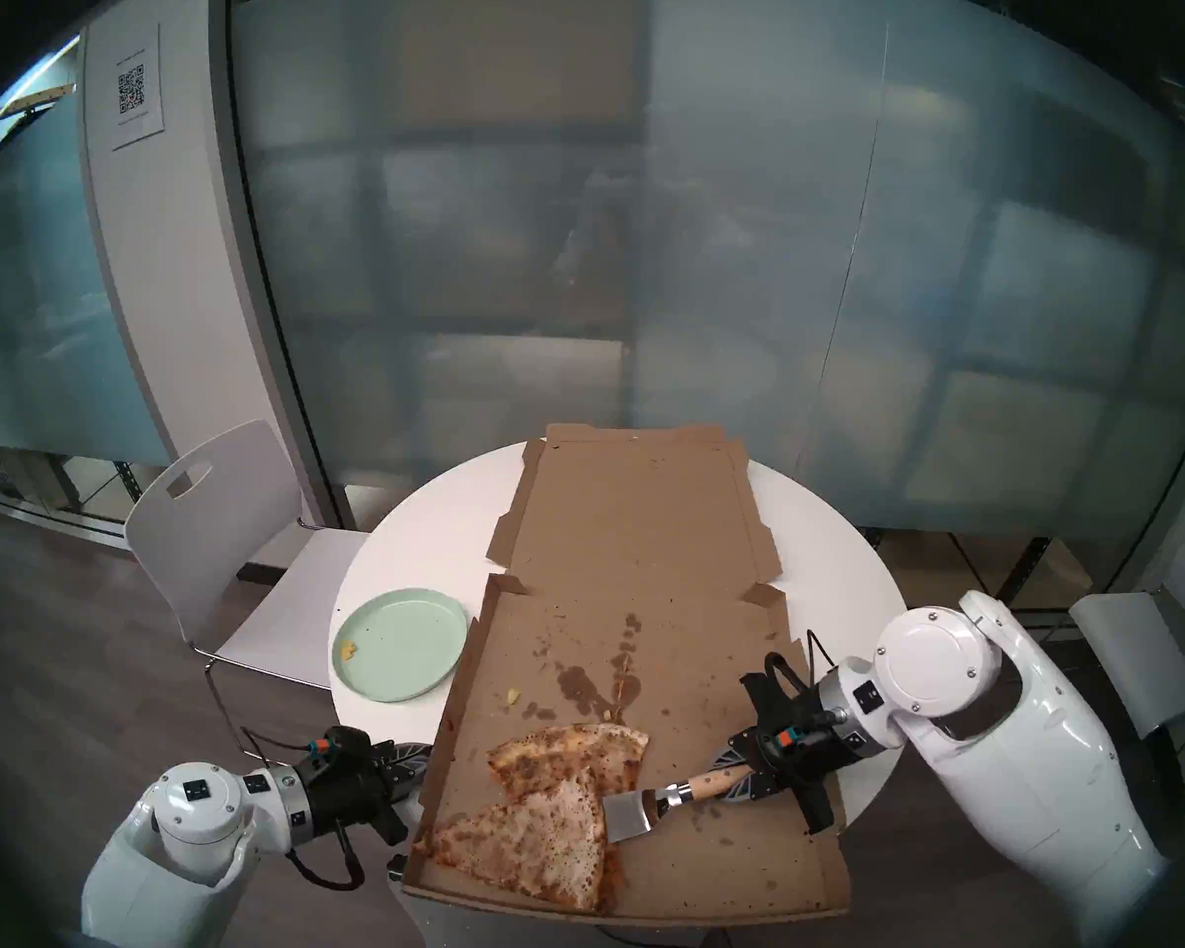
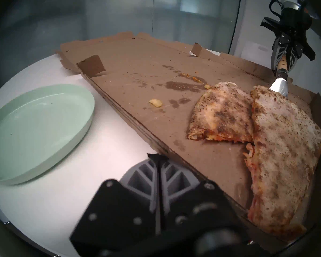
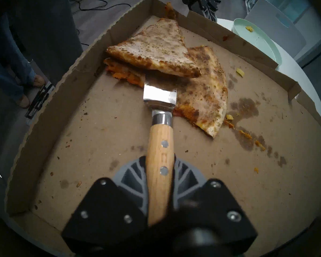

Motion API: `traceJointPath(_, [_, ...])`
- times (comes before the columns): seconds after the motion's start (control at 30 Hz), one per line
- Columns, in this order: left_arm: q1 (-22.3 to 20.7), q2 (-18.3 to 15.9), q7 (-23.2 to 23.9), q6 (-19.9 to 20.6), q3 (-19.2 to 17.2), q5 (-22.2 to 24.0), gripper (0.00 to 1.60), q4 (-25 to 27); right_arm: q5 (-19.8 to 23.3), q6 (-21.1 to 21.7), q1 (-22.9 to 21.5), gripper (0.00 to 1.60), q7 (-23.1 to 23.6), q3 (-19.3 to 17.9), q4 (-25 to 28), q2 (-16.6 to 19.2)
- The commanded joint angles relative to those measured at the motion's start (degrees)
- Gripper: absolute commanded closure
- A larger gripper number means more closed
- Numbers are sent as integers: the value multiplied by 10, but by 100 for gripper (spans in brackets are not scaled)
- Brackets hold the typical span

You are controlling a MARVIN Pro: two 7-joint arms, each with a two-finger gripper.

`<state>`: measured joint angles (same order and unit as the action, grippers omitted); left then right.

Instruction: Put pizza slice onto the plate

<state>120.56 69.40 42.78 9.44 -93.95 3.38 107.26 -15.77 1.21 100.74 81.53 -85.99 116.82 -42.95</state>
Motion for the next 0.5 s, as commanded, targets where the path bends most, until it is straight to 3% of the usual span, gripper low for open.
traceJointPath(0.0, [-15, 1, -3, 2, -1, 1, 137, 3, 8, 10, -18, 160, 6, 16, 6, -14])
traceJointPath(0.47, [-17, 6, -8, -2, -4, 7, 137, -8, -13, 22, -43, 160, 4, 70, 4, -38])
